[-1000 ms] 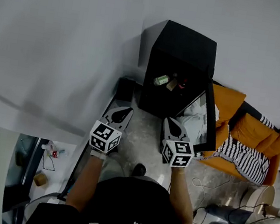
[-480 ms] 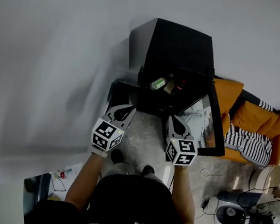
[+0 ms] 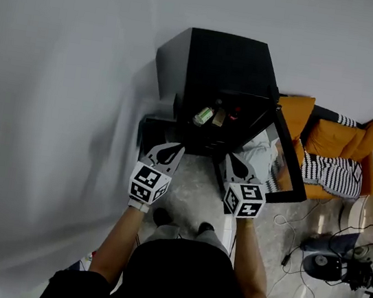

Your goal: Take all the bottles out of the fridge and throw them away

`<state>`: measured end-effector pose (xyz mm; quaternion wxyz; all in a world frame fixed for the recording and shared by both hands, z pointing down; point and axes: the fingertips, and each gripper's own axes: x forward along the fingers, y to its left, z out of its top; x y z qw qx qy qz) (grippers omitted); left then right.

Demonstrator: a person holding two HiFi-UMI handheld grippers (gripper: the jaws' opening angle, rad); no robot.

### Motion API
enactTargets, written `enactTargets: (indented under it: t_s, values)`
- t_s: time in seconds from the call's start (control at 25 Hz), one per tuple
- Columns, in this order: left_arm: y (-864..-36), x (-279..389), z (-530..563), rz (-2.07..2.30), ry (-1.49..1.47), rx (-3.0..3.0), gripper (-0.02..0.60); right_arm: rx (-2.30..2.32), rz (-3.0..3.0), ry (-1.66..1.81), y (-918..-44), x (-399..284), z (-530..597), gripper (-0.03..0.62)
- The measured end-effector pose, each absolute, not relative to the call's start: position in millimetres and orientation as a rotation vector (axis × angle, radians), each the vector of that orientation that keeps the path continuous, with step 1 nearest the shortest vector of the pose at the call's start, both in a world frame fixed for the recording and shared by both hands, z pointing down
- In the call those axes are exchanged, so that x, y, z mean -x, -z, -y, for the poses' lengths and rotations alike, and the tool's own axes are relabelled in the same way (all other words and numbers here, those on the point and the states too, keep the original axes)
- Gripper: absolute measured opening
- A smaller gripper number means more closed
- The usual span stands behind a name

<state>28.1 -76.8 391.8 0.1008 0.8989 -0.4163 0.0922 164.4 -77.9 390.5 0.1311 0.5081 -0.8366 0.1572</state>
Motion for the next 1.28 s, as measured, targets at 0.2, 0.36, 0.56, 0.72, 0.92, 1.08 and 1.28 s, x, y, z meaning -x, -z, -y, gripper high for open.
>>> enactTargets:
  t_s: [0.2,0.36,0.56,0.72,0.92,1.08,1.28]
  values:
    - [-399,-29,85,1.192,-0.276,-2.674,-0.002,-1.521,2.407,-0.447,-392,-163,79,0.002]
    - [-407,-34,93,1.187,-0.301,-2.674,-0.002,-1.529,2.396,-0.428,-392,-167,81,0.002]
    - [-414,-49,105,1.22,-0.331,-2.655,-0.002,-1.49,2.411,-0.433,-401,-178,88,0.002]
    - [-420,-63,109,1.251,-0.359,-2.631,-0.002,-1.46,2.436,-0.441,-403,-193,95,0.002]
    - [-423,-83,119,1.291,-0.37,-2.604,-0.002,-1.419,2.463,-0.443,-403,-214,110,0.002]
    - [-427,-100,124,1.314,-0.371,-2.602,-0.002,-1.388,2.474,-0.452,-413,-227,118,0.002]
    - [-442,-111,136,1.338,-0.396,-2.587,-0.002,-1.34,2.492,-0.464,-428,-234,132,0.002]
